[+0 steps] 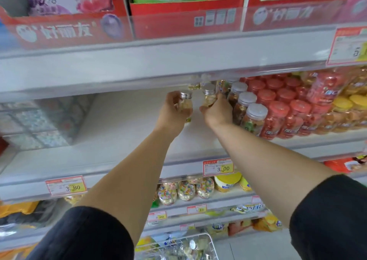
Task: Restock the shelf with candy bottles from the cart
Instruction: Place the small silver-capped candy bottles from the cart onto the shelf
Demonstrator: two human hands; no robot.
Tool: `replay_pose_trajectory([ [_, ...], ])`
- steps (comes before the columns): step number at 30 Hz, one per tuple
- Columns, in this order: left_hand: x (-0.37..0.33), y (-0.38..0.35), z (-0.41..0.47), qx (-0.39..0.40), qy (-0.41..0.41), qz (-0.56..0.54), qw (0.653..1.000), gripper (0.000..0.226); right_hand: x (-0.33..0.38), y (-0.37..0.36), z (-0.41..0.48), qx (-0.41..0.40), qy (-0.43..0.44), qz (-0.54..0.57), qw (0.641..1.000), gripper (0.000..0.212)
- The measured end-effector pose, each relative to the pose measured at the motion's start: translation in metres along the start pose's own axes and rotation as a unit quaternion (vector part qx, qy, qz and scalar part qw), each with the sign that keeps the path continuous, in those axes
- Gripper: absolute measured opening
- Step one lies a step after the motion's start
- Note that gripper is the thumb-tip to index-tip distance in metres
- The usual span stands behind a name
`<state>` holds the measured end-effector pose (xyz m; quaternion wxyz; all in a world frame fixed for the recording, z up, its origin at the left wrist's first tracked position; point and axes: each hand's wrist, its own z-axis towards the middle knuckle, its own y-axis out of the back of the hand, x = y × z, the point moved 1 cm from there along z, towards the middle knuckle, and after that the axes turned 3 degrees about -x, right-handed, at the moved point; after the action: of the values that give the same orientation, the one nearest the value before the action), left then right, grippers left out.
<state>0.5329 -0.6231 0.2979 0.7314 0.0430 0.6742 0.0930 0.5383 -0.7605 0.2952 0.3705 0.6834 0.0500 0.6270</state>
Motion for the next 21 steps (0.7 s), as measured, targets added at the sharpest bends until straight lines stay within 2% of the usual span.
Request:
replay_pose_trajectory([
  [2,-0.001,-0.004,0.0,-0.003,-0.006,0.004,1.0,0.048,-0.001,0.004,-0.006,0.01,0.012,-0.003,1.0,0.058],
  [5,0.001,-0.005,0.0,-0.007,-0.008,0.018,1.0,0.047,-0.006,0.011,-0.024,0.003,0.045,0.016,0.999,0.09],
  [6,0.0,-0.004,0.0,-0.009,-0.012,0.035,0.999,0.046,-0.01,0.012,-0.029,-0.004,0.061,0.011,0.998,0.093],
  [9,0.002,0.005,0.0,-0.013,-0.025,0.09,0.996,0.048,-0.012,0.021,-0.044,0.003,0.1,-0.04,0.994,0.067],
  [11,0.005,0.01,0.001,-0.01,-0.023,0.117,0.993,0.05,-0.011,0.027,-0.05,0.06,0.131,-0.121,0.982,0.055],
  [14,0.006,0.014,0.002,0.003,-0.026,0.137,0.99,0.051,-0.011,0.027,-0.052,0.134,0.182,-0.229,0.947,0.045],
  [18,0.001,0.009,0.01,0.021,-0.049,0.164,0.985,0.047,-0.012,0.02,-0.046,0.154,0.211,-0.268,0.927,0.036],
  [21,0.003,0.007,0.015,-0.003,-0.057,0.19,0.98,0.044,-0.01,0.015,-0.039,0.16,0.22,-0.271,0.923,0.042],
])
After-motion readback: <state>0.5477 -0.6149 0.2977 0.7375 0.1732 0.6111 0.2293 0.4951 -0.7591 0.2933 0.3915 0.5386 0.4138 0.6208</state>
